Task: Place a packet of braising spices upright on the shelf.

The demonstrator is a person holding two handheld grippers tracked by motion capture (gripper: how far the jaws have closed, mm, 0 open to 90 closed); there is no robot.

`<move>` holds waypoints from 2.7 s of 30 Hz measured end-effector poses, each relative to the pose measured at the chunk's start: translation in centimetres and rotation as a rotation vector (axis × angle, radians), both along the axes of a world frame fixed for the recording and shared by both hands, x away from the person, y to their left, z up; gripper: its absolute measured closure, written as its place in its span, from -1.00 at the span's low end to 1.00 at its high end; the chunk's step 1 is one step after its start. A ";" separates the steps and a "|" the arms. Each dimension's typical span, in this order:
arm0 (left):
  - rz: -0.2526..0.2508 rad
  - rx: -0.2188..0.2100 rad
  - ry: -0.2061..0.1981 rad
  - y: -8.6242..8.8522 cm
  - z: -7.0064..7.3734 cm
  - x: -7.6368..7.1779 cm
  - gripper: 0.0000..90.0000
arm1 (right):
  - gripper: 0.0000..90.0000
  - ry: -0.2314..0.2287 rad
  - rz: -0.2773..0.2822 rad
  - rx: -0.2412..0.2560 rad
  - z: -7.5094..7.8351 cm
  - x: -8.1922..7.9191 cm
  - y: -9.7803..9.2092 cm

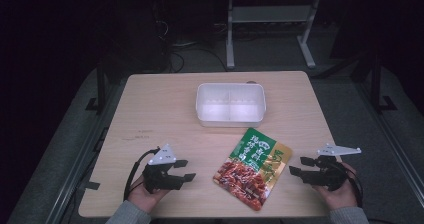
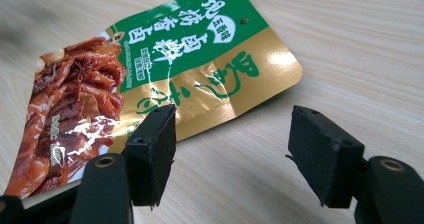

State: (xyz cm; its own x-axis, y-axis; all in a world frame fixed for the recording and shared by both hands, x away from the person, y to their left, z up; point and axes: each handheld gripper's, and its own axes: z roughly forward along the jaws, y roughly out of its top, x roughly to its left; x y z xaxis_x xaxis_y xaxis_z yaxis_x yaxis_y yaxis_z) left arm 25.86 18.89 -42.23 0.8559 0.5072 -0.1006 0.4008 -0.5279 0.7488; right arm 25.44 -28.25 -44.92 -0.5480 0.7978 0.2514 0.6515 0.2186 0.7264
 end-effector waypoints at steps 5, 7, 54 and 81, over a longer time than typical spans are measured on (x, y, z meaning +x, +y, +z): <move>-0.074 0.062 -0.003 -2.9 -0.2 -0.1 0.23 | -0.22 -0.008 -0.010 0.004 0.1 -0.1 -0.1; -0.096 0.081 0.003 -4.0 -0.4 0.0 0.31 | -0.22 -0.010 -0.010 -0.005 0.2 -0.2 -0.1; -0.216 0.311 0.068 -11.7 -2.5 1.7 1.00 | 0.09 0.202 0.033 0.021 -0.8 7.9 1.2; -0.217 0.310 0.057 -11.7 -2.6 1.6 1.00 | 0.57 0.245 0.122 0.030 -0.7 7.3 3.2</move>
